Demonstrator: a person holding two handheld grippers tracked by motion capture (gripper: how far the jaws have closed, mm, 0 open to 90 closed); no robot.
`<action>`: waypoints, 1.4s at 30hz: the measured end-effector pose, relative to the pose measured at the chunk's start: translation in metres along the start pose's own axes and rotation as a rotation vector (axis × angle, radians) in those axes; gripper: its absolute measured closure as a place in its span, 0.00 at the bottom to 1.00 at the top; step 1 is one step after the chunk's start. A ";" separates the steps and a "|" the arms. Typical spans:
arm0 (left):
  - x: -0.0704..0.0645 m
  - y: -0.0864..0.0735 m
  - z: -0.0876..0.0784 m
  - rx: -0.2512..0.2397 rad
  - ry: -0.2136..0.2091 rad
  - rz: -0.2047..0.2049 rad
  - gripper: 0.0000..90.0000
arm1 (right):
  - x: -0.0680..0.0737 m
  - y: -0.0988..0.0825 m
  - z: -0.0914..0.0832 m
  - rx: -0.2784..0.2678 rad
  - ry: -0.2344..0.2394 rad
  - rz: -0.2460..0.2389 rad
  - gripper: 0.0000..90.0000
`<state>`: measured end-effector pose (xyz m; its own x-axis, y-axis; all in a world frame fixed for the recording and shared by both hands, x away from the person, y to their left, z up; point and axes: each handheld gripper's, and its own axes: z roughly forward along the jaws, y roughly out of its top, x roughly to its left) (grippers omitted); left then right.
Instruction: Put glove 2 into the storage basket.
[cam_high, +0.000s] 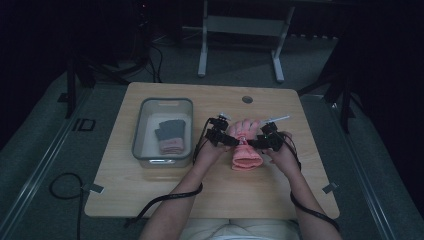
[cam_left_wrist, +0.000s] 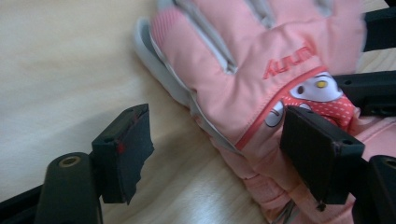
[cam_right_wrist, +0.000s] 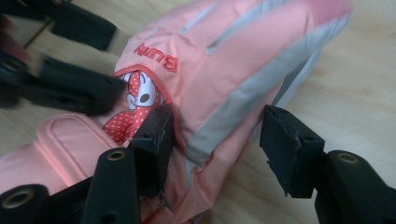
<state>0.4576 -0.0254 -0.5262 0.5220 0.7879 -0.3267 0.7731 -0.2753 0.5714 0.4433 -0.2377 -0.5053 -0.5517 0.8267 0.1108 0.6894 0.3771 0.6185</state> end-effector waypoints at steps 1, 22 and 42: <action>0.001 -0.001 0.004 0.005 -0.019 -0.005 0.30 | -0.001 0.000 0.002 0.010 0.003 0.006 0.49; -0.004 -0.002 0.008 -0.020 -0.100 0.041 0.86 | -0.002 -0.003 0.010 0.002 0.068 0.077 0.74; -0.025 0.020 -0.053 -0.099 -0.109 0.094 0.88 | 0.017 0.014 -0.041 -0.139 0.067 0.057 0.75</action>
<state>0.4406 -0.0210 -0.4667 0.6306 0.6954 -0.3446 0.6825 -0.2856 0.6727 0.4247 -0.2352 -0.4631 -0.5467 0.8136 0.1979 0.6516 0.2650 0.7107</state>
